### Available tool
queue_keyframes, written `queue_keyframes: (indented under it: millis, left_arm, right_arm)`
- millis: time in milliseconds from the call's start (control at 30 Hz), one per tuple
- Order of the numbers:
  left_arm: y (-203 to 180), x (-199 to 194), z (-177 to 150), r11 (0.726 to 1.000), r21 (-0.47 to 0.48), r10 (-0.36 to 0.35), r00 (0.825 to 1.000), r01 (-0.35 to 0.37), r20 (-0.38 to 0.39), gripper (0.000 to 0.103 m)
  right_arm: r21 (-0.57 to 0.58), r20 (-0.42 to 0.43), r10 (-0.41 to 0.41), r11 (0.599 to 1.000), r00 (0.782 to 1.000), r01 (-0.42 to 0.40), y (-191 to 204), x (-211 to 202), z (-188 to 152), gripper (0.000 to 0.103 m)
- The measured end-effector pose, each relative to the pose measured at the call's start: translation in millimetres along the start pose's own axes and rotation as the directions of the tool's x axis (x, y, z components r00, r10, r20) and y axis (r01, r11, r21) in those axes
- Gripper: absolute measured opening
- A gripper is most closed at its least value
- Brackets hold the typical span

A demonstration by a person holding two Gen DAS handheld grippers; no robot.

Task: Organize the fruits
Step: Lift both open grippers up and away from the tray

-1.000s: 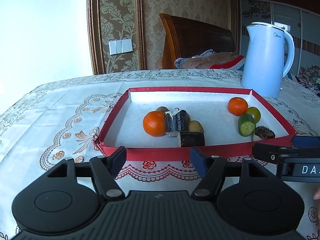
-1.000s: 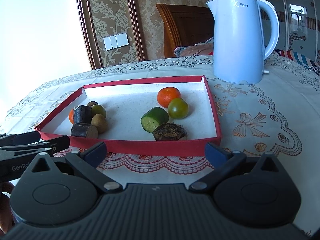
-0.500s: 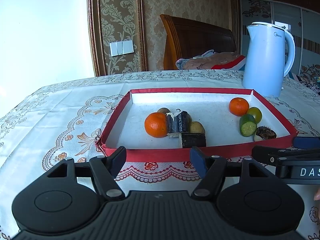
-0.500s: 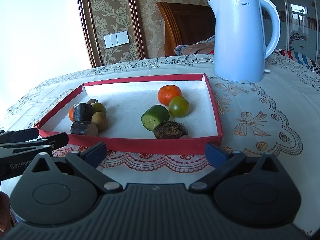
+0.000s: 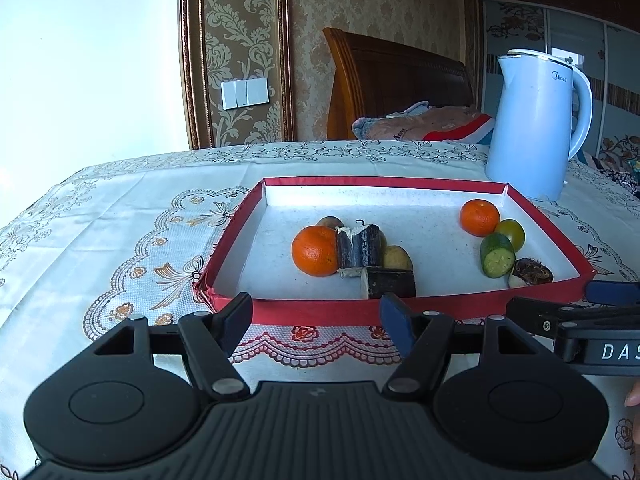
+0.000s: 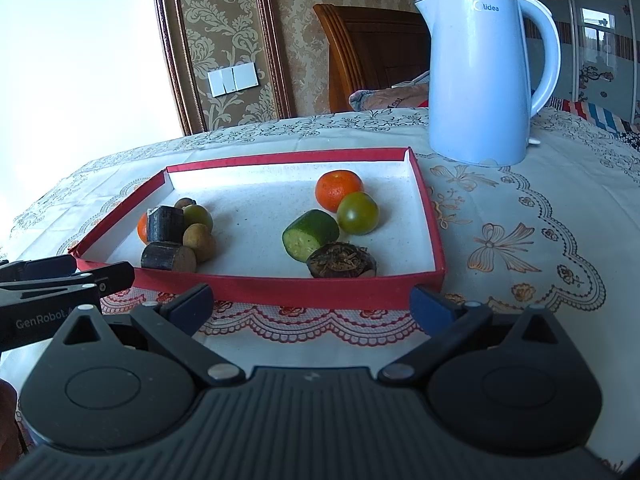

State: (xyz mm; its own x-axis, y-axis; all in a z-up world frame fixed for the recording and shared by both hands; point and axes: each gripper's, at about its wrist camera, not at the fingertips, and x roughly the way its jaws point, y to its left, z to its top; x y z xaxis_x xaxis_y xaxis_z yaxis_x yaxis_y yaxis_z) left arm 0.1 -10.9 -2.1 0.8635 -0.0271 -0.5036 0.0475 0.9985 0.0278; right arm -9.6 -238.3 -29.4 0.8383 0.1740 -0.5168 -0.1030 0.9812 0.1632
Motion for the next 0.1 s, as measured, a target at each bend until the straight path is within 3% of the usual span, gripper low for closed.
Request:
queue_keyframes:
  millis: [100]
  left_arm:
    - [2.7,-0.2,0.5,1.0,-0.009,0.01,1.0,-0.01,0.002,0.07]
  right_arm:
    - [-0.001,-0.001,0.001,1.0,1.0,-0.001,-0.1,0.0,0.0,0.103]
